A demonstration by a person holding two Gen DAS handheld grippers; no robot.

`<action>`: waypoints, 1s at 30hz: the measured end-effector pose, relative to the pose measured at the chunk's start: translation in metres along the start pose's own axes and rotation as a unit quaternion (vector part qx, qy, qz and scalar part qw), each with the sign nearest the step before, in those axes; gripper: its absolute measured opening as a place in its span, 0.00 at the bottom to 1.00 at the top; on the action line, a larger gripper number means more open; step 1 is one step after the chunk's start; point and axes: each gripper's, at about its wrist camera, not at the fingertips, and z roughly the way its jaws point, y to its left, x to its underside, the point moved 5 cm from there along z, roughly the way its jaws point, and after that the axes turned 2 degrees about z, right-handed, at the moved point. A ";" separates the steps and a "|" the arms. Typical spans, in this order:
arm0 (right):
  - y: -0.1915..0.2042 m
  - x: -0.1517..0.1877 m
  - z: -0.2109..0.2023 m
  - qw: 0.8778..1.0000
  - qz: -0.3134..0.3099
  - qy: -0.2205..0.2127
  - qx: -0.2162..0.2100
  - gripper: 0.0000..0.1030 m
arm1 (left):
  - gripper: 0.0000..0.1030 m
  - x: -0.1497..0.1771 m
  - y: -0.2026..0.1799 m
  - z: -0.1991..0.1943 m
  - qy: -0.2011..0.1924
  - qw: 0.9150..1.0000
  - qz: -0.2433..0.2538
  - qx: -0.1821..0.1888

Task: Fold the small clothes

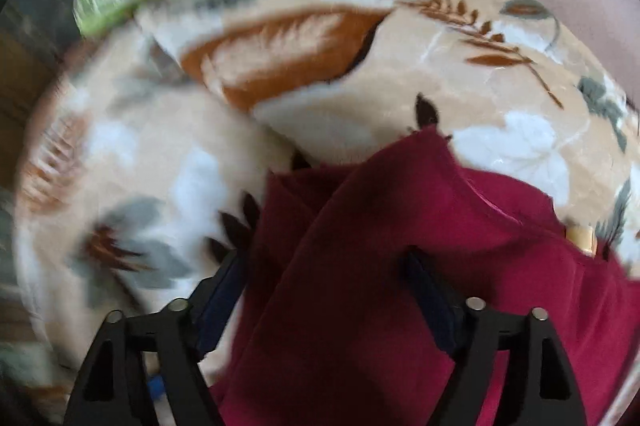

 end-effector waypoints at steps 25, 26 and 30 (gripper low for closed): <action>-0.114 0.061 -0.131 0.967 0.100 -0.167 -0.167 0.15 | 0.23 0.007 -0.113 -0.026 -0.030 0.988 0.099 0.111; -0.123 0.065 -0.140 0.966 0.100 -0.175 -0.164 0.15 | 0.23 0.008 -0.126 -0.031 -0.034 0.986 0.115 0.113; -0.173 0.086 -0.178 0.963 0.104 -0.211 -0.127 0.15 | 0.23 0.017 -0.201 -0.035 -0.028 0.975 0.177 0.135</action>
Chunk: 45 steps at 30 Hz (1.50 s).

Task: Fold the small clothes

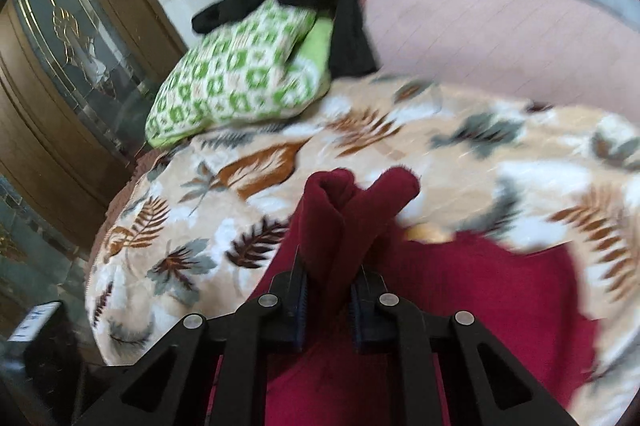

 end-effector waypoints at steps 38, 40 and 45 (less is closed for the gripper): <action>-0.133 0.157 -0.090 0.984 0.160 0.021 0.073 0.39 | 0.62 0.054 -0.031 0.041 0.074 0.990 0.079 -0.095; -0.133 0.142 -0.106 0.983 0.161 -0.015 0.083 0.39 | 0.62 0.041 -0.035 0.036 0.048 0.989 0.091 -0.108; -0.125 0.099 -0.087 0.987 0.127 -0.038 0.093 0.39 | 0.62 0.026 -0.033 0.054 0.037 0.984 0.099 -0.141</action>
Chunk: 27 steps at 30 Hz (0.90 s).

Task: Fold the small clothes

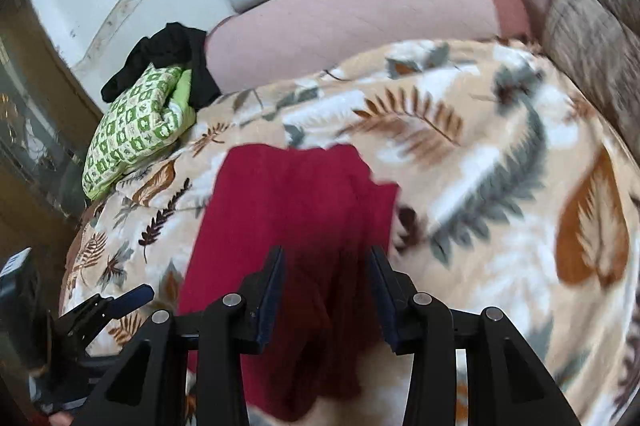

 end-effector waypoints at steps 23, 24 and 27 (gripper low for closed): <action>-0.006 0.027 0.018 0.998 -0.013 0.045 0.043 0.41 | 0.62 -0.002 0.003 0.034 0.033 0.998 -0.048 0.007; -0.010 0.033 0.024 0.997 -0.010 0.051 0.055 0.44 | 0.62 -0.002 0.003 0.033 0.033 0.998 -0.048 0.007; -0.022 0.045 0.041 0.997 0.023 0.068 0.035 0.49 | 0.62 -0.002 0.003 0.032 0.042 0.998 -0.046 0.010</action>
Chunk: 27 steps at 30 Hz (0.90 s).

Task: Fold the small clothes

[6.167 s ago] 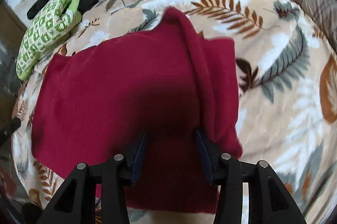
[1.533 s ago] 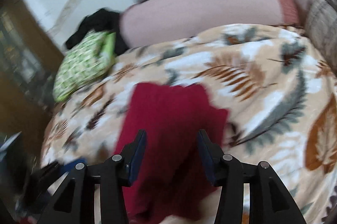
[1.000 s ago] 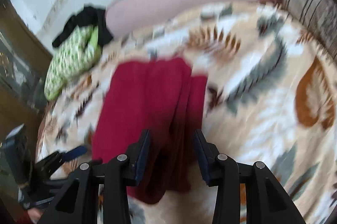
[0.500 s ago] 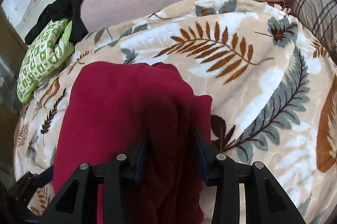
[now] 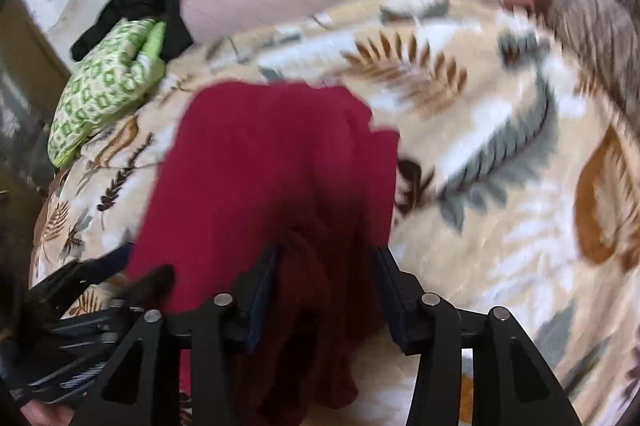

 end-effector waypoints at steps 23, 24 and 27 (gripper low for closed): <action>-0.022 -0.019 0.030 0.985 0.070 -0.021 -0.157 0.63 | 0.69 -0.017 0.021 0.053 0.054 0.974 -0.106 0.190; -0.020 -0.020 0.026 0.986 0.067 -0.028 -0.150 0.56 | 0.65 -0.018 0.020 0.047 0.049 0.976 -0.101 0.188; -0.008 -0.021 0.004 0.989 0.044 -0.044 -0.137 0.46 | 0.54 -0.016 0.020 0.020 0.039 0.977 -0.082 0.194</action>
